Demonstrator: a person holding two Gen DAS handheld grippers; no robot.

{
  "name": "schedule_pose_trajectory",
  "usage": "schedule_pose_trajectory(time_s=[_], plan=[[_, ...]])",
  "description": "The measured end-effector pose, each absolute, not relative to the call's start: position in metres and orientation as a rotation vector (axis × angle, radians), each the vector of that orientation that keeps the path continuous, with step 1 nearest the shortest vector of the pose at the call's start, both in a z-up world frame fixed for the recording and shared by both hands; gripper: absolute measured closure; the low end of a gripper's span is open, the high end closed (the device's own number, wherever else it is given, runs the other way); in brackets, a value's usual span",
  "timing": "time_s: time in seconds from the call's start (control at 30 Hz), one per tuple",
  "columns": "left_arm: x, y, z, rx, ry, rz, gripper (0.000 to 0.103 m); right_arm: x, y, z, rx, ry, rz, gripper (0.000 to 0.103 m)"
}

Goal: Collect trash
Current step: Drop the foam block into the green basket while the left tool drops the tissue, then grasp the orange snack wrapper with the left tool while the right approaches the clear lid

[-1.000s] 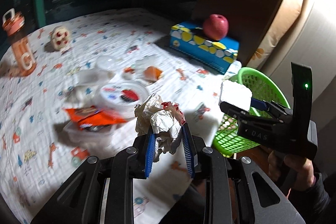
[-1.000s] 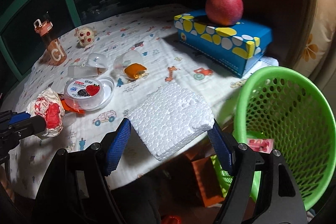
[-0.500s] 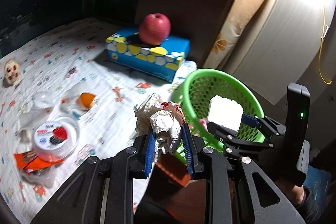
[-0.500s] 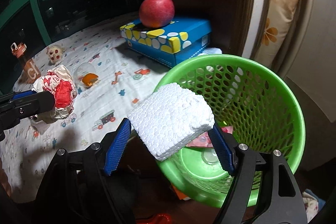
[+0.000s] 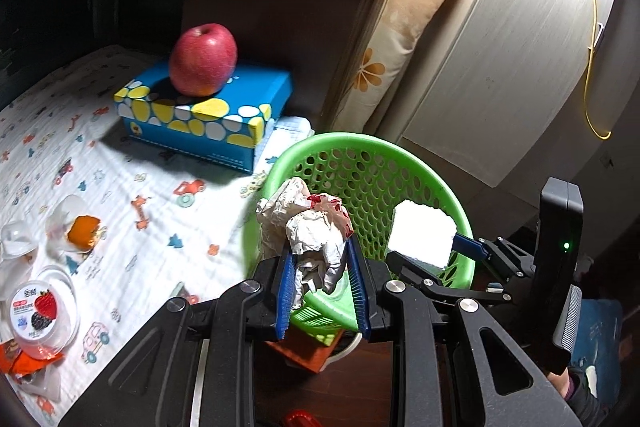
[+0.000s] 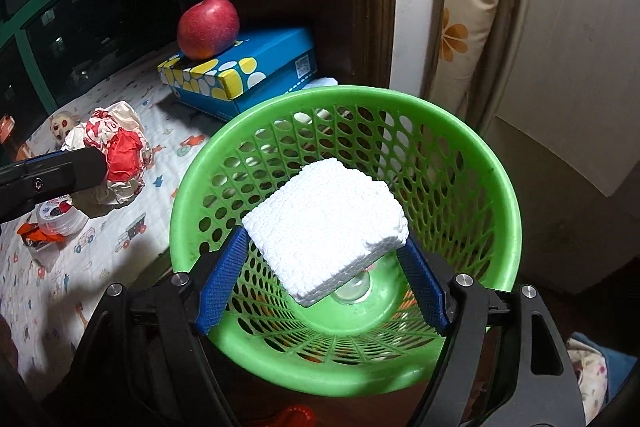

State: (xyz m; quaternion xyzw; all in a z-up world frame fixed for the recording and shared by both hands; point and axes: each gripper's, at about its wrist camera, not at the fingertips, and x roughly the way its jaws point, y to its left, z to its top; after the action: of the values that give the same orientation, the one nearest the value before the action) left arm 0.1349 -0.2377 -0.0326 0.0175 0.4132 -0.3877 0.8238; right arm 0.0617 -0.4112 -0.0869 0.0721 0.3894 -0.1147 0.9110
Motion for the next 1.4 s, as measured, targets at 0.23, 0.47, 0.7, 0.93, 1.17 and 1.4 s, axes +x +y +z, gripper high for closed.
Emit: schedule_pose_trajectory(time_s=[0.23, 0.47, 0.7, 0.93, 1.17, 1.4], plan=[[0.141, -0.263, -0.044, 0.065, 0.903, -0.854, 0.078, 0.053, -0.423, -0.087, 0.157, 0.791, -0.259, 0.016], [0.146, -0.28, -0.059, 0.064, 0.942, -0.874, 0.071, 0.04, -0.433, -0.085, 0.161, 0.771, -0.287, 0.015], [0.143, -0.288, -0.068, 0.047, 0.961, -0.892, 0.053, 0.027, -0.443, -0.081, 0.18, 0.751, -0.308, 0.014], [0.135, -0.266, -0.062, 0.05, 0.939, -0.837, 0.052, 0.021, -0.437, -0.077, 0.195, 0.734, -0.29, 0.014], [0.131, -0.22, -0.055, 0.053, 0.904, -0.715, 0.044, 0.026, -0.412, -0.074, 0.191, 0.72, -0.239, 0.012], [0.131, -0.158, -0.057, 0.028, 0.896, -0.568, 0.038, 0.041, -0.378, -0.073, 0.172, 0.73, -0.16, 0.012]])
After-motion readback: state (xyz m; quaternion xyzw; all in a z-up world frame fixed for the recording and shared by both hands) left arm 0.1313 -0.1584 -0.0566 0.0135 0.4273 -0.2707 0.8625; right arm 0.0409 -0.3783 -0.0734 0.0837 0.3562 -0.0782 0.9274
